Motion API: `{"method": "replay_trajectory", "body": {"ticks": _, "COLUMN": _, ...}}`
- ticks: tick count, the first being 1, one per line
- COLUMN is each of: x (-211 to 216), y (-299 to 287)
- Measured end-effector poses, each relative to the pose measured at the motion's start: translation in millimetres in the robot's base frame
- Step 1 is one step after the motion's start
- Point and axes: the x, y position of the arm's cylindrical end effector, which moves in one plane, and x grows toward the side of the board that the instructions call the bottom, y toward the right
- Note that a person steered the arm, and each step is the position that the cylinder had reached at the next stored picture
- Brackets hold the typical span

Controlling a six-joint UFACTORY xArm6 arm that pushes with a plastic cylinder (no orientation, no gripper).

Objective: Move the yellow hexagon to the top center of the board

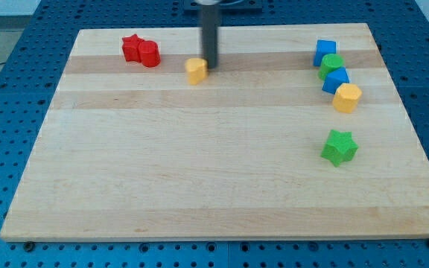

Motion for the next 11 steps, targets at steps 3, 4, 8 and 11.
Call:
{"method": "replay_trajectory", "body": {"ticks": 3, "x": 24.5, "y": -55.9}}
{"method": "replay_trajectory", "body": {"ticks": 4, "x": -7.1, "y": -96.7}}
{"method": "replay_trajectory", "body": {"ticks": 8, "x": 137.3, "y": 268.6}}
{"method": "replay_trajectory", "body": {"ticks": 11, "x": 94.7, "y": 334.1}}
